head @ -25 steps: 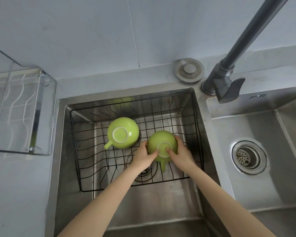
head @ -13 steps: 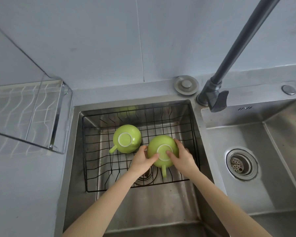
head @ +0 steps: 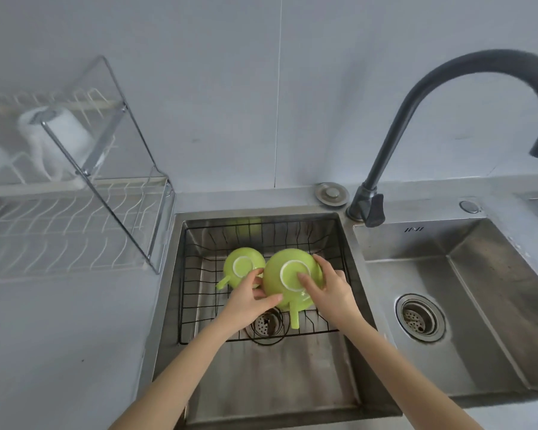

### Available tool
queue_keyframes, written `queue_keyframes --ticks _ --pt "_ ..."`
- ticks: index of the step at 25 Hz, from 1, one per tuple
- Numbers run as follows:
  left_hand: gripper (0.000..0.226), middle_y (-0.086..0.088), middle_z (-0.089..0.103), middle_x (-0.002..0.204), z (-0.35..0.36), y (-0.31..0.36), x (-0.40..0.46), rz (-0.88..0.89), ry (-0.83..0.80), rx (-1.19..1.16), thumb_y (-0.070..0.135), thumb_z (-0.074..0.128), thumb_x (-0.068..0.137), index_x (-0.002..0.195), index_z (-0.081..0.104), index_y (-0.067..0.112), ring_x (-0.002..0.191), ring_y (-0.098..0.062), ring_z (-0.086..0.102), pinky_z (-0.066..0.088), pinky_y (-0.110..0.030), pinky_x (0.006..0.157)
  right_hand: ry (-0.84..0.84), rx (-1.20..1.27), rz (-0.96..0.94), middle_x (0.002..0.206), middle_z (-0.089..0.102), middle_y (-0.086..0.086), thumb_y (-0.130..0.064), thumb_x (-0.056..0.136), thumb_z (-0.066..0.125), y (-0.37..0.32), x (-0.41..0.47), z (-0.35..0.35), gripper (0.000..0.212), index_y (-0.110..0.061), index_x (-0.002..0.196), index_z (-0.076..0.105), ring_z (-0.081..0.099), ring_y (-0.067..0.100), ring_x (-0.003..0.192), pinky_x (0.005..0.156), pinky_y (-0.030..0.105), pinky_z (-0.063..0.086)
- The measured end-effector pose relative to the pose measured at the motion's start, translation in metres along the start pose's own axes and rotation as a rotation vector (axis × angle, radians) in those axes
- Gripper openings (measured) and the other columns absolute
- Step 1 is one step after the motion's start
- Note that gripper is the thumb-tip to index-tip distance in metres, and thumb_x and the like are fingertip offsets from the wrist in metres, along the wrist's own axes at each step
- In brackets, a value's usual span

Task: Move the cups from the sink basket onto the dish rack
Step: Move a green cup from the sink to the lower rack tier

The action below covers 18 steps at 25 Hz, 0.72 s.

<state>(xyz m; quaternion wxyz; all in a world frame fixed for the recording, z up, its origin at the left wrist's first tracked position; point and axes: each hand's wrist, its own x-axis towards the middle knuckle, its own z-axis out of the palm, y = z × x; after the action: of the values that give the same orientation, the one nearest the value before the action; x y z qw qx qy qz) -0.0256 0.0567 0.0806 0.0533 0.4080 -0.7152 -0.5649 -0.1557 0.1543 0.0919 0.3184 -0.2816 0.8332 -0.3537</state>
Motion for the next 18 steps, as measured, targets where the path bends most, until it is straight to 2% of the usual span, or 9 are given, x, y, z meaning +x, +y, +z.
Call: queue_keyframes --ticks 3,5,9,11,14,18 --pt "0.074 -0.005 0.039 0.131 -0.012 -0.003 -0.023 0.103 -0.025 0.139 0.014 0.066 0.081 0.141 0.022 0.012 0.106 -0.015 0.050 0.045 -0.029 0.094 0.025 -0.020 -0.063 0.132 0.039 0.013 -0.043 0.088 0.051 -0.015 -0.022 0.003 0.059 -0.020 0.139 0.032 0.049 0.026 0.115 0.098 0.031 0.039" --pt "0.083 -0.007 0.029 0.139 -0.020 -0.004 -0.038 0.168 -0.025 0.239 0.017 0.067 0.080 0.143 0.014 0.012 0.112 -0.015 0.044 0.035 -0.028 0.105 0.039 -0.017 -0.096 0.134 0.039 0.013 -0.042 0.089 0.050 -0.025 -0.035 0.008 0.058 -0.018 0.140 0.032 0.048 0.026 0.116 0.098 0.031 0.038" --pt "0.096 -0.007 0.015 0.147 -0.036 -0.009 -0.068 0.216 0.064 0.266 0.023 0.071 0.076 0.144 0.005 0.011 0.132 -0.020 0.030 0.024 -0.030 0.113 0.032 0.019 -0.147 0.137 0.036 0.012 -0.040 0.090 0.049 -0.046 -0.063 0.025 0.058 -0.021 0.141 0.029 0.046 0.026 0.120 0.101 0.031 0.036" --pt "0.096 -0.005 0.013 0.148 -0.045 -0.014 -0.081 0.240 0.099 0.253 0.025 0.071 0.075 0.143 0.004 0.011 0.135 -0.018 0.026 0.020 -0.025 0.111 0.006 -0.003 -0.175 0.139 0.034 0.011 -0.041 0.087 0.053 -0.055 -0.076 0.036 0.065 -0.020 0.142 0.026 0.043 0.024 0.124 0.101 0.028 0.034" --pt "0.096 -0.006 0.016 0.147 -0.060 -0.024 -0.095 0.266 0.163 0.251 0.025 0.073 0.073 0.143 0.009 0.010 0.131 -0.020 0.032 0.024 -0.018 0.106 -0.027 -0.043 -0.210 0.140 0.030 0.008 -0.043 0.081 0.062 -0.067 -0.089 0.052 0.080 -0.020 0.144 0.019 0.035 0.024 0.131 0.106 0.030 0.031" --pt "0.094 -0.007 0.021 0.144 -0.088 -0.042 -0.111 0.237 0.197 0.202 0.023 0.076 0.071 0.142 0.014 0.010 0.128 -0.024 0.039 0.033 -0.030 0.110 -0.054 -0.102 -0.232 0.142 0.026 0.008 -0.039 0.073 0.072 -0.087 -0.100 0.083 0.095 -0.021 0.145 0.012 0.029 0.027 0.134 0.110 0.036 0.030"
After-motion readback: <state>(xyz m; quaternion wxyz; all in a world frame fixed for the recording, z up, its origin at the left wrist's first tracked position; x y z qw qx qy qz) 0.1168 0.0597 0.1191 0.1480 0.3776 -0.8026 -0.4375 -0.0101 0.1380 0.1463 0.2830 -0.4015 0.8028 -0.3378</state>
